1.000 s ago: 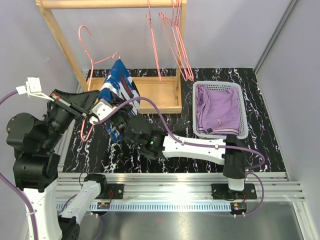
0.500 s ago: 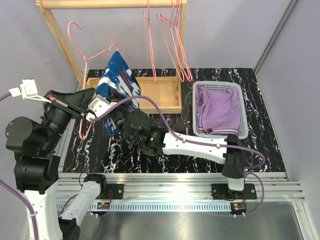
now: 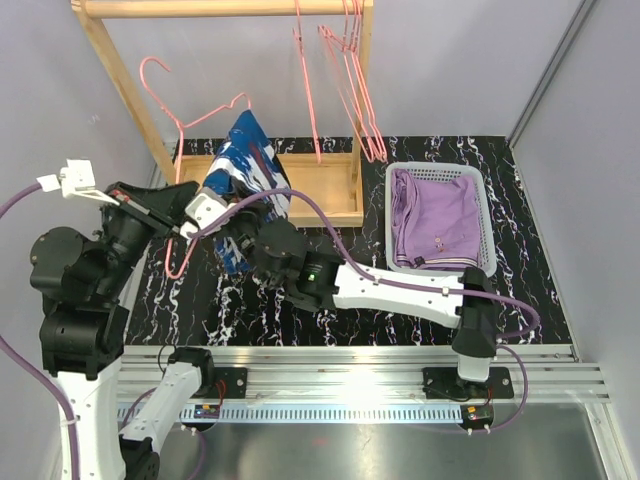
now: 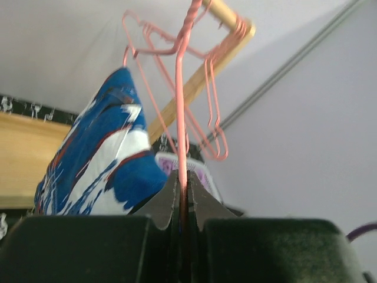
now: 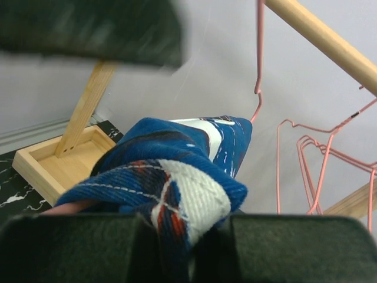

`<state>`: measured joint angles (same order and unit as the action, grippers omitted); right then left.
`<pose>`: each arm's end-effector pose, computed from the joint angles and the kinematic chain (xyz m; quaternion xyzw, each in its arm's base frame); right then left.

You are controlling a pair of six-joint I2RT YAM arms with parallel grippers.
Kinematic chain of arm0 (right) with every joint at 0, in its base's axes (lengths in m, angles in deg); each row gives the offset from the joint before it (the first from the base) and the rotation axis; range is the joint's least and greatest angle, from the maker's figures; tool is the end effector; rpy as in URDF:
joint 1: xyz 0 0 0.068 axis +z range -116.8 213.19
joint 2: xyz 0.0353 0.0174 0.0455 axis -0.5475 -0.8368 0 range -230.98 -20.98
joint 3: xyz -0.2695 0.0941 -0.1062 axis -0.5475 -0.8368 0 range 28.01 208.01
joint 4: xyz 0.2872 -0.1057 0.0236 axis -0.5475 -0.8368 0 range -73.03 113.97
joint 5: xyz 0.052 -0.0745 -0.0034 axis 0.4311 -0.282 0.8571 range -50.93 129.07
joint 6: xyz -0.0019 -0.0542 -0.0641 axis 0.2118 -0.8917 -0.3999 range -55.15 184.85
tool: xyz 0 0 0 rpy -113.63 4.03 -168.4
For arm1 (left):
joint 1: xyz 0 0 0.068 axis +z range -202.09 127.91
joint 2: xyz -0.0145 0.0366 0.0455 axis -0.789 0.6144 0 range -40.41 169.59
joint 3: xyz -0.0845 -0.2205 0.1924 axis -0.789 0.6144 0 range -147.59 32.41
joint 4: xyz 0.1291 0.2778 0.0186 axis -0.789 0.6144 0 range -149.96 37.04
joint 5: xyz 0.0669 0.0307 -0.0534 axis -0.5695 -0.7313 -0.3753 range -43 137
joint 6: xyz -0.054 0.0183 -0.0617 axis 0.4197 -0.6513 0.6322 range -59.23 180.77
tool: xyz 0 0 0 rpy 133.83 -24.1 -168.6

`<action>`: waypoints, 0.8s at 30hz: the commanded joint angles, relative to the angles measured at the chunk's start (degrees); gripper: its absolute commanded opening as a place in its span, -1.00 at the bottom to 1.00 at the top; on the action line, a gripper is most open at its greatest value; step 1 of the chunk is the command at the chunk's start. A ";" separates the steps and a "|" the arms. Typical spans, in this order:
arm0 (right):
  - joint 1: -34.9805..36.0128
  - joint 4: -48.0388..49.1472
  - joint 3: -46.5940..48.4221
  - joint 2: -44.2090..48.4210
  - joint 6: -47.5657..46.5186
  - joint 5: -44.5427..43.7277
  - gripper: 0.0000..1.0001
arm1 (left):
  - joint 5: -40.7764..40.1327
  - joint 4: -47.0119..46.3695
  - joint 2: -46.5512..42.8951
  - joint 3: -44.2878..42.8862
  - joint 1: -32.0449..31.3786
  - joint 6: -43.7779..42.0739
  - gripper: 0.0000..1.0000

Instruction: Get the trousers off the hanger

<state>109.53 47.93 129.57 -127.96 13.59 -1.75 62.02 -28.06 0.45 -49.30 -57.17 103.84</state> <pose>0.1713 0.5007 0.4705 -0.3661 0.4956 -0.0337 0.7869 0.1192 -0.0297 0.5672 -0.1157 0.6415 -0.3850 0.6534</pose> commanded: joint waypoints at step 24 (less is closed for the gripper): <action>-2.68 -12.80 19.08 14.61 23.93 1.26 -1.00 | 8.71 -10.11 -4.65 14.56 -0.54 -8.35 -1.00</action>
<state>107.19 27.82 137.70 -115.85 36.60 -3.36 69.61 -34.20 -3.35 -35.42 -57.65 96.96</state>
